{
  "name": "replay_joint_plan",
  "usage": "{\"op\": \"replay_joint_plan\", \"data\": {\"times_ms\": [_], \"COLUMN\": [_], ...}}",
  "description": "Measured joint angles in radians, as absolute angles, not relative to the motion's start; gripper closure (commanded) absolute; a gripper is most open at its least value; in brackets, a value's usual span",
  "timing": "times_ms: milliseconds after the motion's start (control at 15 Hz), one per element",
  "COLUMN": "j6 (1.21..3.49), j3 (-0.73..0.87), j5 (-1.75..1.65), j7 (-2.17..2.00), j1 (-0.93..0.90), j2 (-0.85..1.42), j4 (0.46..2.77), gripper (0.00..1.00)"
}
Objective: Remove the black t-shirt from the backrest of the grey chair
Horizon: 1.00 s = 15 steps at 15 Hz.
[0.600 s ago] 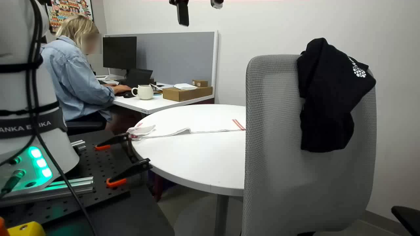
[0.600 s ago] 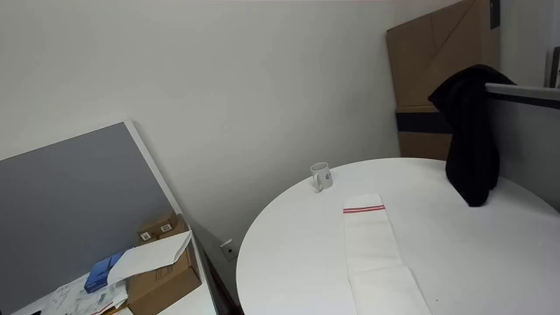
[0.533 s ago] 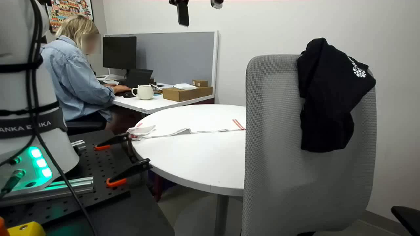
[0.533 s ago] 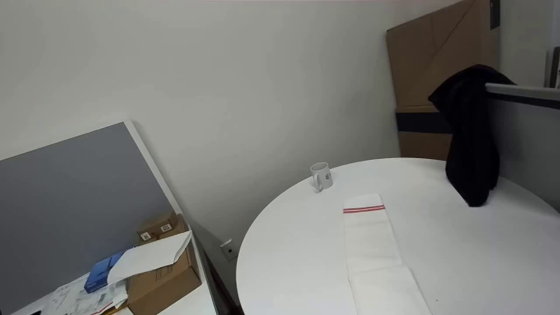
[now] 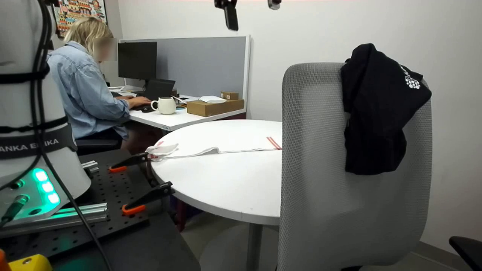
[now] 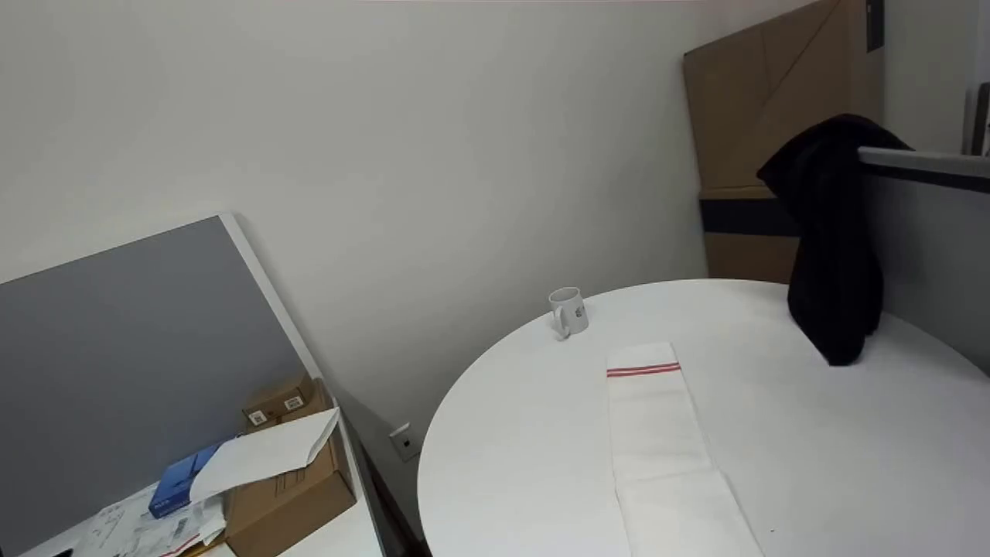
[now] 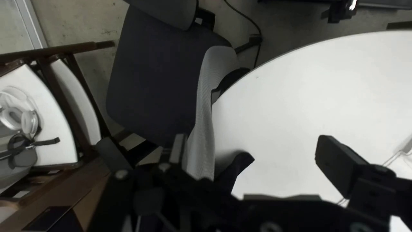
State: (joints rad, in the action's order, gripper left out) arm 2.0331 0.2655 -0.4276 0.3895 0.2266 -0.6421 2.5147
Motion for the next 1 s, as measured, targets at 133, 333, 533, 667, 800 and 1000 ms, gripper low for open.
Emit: {"op": "replay_joint_plan", "data": {"times_ms": [133, 333, 533, 667, 800, 1000], "j6": [2.113, 2.237, 2.341, 2.388, 2.406, 2.407], "j3": [0.267, 0.267, 0.269, 0.269, 0.268, 0.258], "j5": [-0.431, -0.436, -0.436, -0.43, -0.421, -0.397], "j7": [0.388, 0.387, 0.387, 0.387, 0.387, 0.388], "j1": [0.227, 0.228, 0.23, 0.231, 0.23, 0.229], "j2": [-0.565, -0.427, -0.276, -0.173, -0.079, 0.032], "j4": [2.47, 2.382, 2.268, 2.181, 2.094, 1.984], "gripper": [0.0, 0.0, 0.0, 0.0, 0.0, 0.0]}}
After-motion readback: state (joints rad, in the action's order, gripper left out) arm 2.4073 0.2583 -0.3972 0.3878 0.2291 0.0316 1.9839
